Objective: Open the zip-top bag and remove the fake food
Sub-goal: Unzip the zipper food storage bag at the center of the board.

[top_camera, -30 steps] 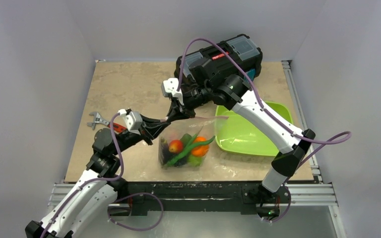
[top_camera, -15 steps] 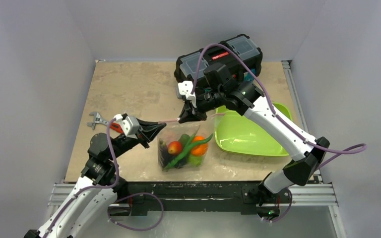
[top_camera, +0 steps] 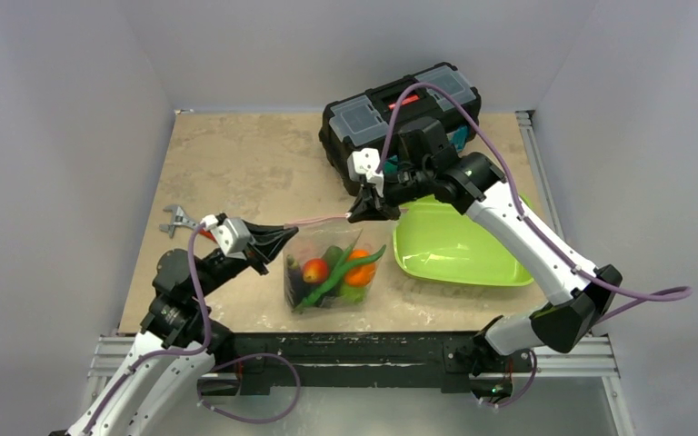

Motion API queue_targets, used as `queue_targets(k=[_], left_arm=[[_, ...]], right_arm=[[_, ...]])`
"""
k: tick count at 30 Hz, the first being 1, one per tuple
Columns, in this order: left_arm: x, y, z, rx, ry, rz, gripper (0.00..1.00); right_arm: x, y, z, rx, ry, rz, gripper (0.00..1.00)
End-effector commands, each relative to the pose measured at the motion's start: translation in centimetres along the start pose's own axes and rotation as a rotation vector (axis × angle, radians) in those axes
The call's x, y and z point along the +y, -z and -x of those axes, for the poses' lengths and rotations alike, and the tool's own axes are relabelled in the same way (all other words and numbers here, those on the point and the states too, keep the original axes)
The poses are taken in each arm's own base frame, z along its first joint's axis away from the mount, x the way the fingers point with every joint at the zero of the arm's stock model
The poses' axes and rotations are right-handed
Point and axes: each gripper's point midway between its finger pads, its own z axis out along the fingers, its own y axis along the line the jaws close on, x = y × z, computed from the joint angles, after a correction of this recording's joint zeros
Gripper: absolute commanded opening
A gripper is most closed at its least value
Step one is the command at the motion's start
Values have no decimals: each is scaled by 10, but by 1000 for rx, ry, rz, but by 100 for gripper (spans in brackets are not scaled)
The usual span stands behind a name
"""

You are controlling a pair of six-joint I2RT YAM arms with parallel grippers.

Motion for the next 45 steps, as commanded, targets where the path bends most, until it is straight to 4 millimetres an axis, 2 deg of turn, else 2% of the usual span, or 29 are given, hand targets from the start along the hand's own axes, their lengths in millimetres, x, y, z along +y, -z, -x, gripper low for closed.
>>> queue_targets(k=[1,45], left_arm=[[6,6,41,-108,-73,48,0],[9,18,45,-102,-118,91,0]], right_arm=[[-2,17,-8,20,7,-43,0],[-5,37,-30,77,30,-95,0]])
